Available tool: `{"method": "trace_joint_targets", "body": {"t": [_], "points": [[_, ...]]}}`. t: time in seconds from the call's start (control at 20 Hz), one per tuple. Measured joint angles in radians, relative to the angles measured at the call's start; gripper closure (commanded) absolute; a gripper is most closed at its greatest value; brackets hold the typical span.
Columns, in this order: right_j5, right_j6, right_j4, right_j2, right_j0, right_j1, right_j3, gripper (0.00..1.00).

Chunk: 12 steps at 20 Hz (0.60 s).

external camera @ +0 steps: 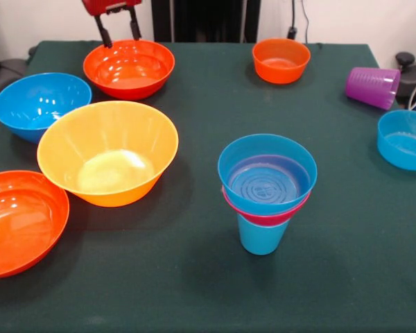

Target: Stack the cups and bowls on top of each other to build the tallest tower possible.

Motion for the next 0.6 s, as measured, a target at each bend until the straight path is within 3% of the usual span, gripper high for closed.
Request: {"method": "trace_joint_targets", "body": {"t": [0.6], "points": [[0.066, 0.000, 0.036, 0.034, 0.114, 0.026, -0.186, 0.00]]}}
